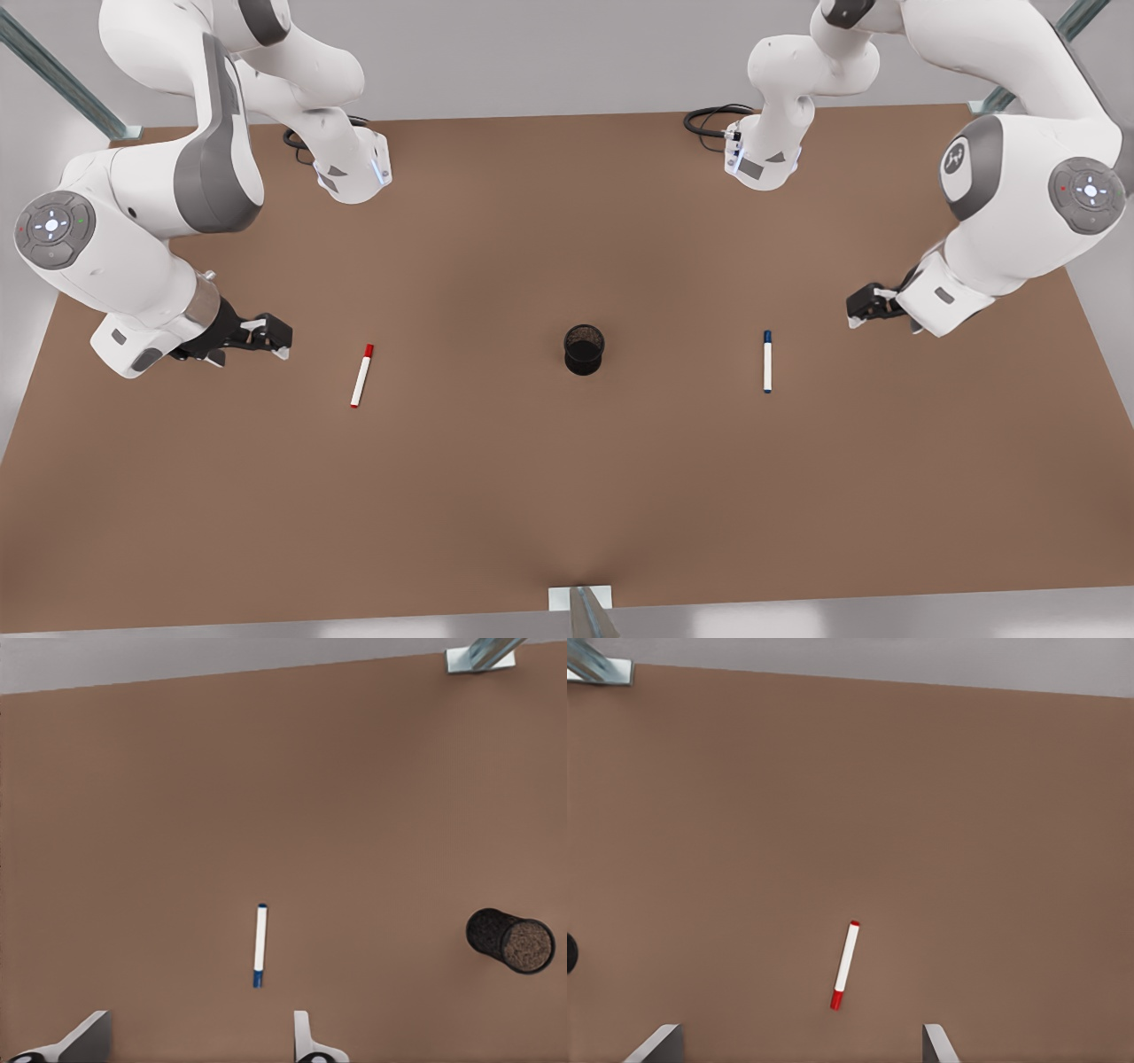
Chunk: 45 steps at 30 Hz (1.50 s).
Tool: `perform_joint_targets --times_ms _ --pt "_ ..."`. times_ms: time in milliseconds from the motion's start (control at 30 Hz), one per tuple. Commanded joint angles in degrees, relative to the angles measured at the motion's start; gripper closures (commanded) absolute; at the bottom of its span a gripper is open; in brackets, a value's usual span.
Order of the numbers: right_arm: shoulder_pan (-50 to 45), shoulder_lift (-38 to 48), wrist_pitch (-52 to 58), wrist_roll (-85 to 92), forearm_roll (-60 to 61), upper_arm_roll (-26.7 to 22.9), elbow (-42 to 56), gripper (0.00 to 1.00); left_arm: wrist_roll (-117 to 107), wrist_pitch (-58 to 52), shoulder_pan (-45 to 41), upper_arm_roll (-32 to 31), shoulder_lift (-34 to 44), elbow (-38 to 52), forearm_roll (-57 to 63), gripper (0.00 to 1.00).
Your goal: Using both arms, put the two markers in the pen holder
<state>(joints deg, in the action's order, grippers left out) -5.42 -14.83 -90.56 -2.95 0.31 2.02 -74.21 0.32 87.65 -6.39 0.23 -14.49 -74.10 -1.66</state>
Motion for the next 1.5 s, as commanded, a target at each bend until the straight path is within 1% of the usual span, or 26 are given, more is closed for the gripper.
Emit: perform_joint_targets --times_ms 0,100,133,167,233,300,400,433,500,633,733,800,933,967,1000,1033,1067,1133,1167,1200,1233,1300,1400,1467 --pt "0.0 0.1 -0.2 -2.1 0.0 0.0 0.0 0.00 3.4 1.1 0.0 -0.1 -0.3 0.0 0.9 0.00" --pt "0.1 0.1 -0.2 -2.1 0.0 0.0 0.0 0.00 -0.6 1.5 -2.5 -0.1 -4.7 0.4 1.0 0.00" --pt "0.1 0.1 -0.2 -2.1 0.0 0.0 0.0 0.00 -2.1 3.4 -2.9 -0.1 -6.2 0.4 0.3 0.00" --pt "0.1 -0.6 -0.3 -2.0 -0.3 0.0 0.2 0.00 -7.3 10.9 -4.2 -0.1 -9.8 -2.8 -0.5 0.00" --pt "0.3 -2.7 -2.7 -2.4 -0.4 0.0 0.2 0.00 -8.8 24.9 -4.6 -0.1 -10.2 -14.0 -1.5 0.00" --pt "0.2 -6.7 -7.7 -2.8 -0.5 -0.1 -0.1 0.00 -8.7 29.9 -4.3 0.0 -10.5 -18.9 -1.5 0.00" --pt "0.7 -12.5 -12.3 -3.0 -0.5 -0.1 -0.8 0.00 -8.7 42.7 -4.1 0.0 -11.4 -28.1 -1.5 0.00" --pt "0.3 -12.7 -16.4 -5.3 -0.4 0.2 -5.3 0.00 -8.7 44.9 -3.7 0.0 -12.5 -29.8 -1.5 0.00" --pt "-0.2 -12.5 -22.5 -10.9 -0.4 0.8 -12.4 0.00 -8.3 47.1 -3.7 0.0 -13.2 -32.6 -1.5 0.00" --pt "-0.2 -10.8 -22.6 -22.6 -0.5 1.4 -20.7 0.00 -6.3 51.4 -1.3 0.0 -16.8 -33.6 -1.4 0.00" --pt "0.9 -10.5 -24.3 -22.8 -0.4 1.5 -25.1 0.00 -5.2 51.3 -1.3 0.1 -17.9 -34.2 -1.5 0.00" --pt "2.2 -11.4 -31.9 -25.3 -0.2 1.5 -28.4 0.00 -4.9 51.4 -1.5 0.1 -18.0 -35.0 -1.4 0.00" --pt "3.0 -15.9 -38.5 -26.8 1.8 1.5 -29.3 0.00 -4.7 51.4 -1.9 0.1 -17.8 -37.1 -1.3 0.02" --pt "3.2 -16.2 -43.3 -26.8 1.8 1.5 -31.5 0.00 -4.7 51.4 -1.9 0.1 -17.8 -37.3 -1.3 0.05" --pt "3.1 -16.5 -45.3 -26.8 1.8 1.6 -32.8 0.00 -4.7 51.4 -2.0 0.0 -17.8 -37.4 -1.2 0.10" --pt "3.1 -16.5 -45.9 -26.8 1.8 1.6 -33.3 0.00 -4.7 51.4 -1.9 0.0 -17.8 -37.4 -1.2 0.21" --pt "3.3 -17.1 -46.9 -26.8 2.0 1.6 -33.4 0.02 -4.5 51.4 -2.0 0.0 -17.9 -37.4 -1.2 0.30" --pt "3.6 -18.3 -48.0 -26.8 2.1 1.6 -33.2 0.05 -4.0 51.4 -2.0 0.0 -18.0 -37.4 -1.2 0.41" --pt "3.7 -18.8 -48.8 -26.7 2.1 1.6 -33.2 0.13 -3.7 51.4 -2.0 0.0 -18.1 -37.4 -1.1 0.44" --pt "3.7 -19.1 -48.9 -26.1 2.1 1.5 -33.1 0.18 -3.6 51.4 -2.0 0.0 -18.3 -37.3 -1.1 0.44" --pt "3.7 -19.2 -48.9 -26.1 2.1 1.6 -33.1 0.19 -3.6 51.4 -2.0 0.0 -18.4 -37.3 -1.1 0.45" --pt "3.7 -19.2 -48.5 -25.9 1.9 1.5 -33.1 0.30 -3.6 51.7 -2.1 -0.1 -18.7 -37.2 -1.1 0.47" --pt "3.7 -19.2 -48.4 -24.8 1.7 1.5 -33.3 0.37 -3.6 52.1 -2.3 -0.1 -18.9 -37.2 -1.1 0.49" --pt "3.6 -19.1 -48.4 -23.7 1.5 1.5 -34.0 0.37 -3.6 52.1 -2.3 -0.1 -18.9 -37.2 -1.1 0.58"
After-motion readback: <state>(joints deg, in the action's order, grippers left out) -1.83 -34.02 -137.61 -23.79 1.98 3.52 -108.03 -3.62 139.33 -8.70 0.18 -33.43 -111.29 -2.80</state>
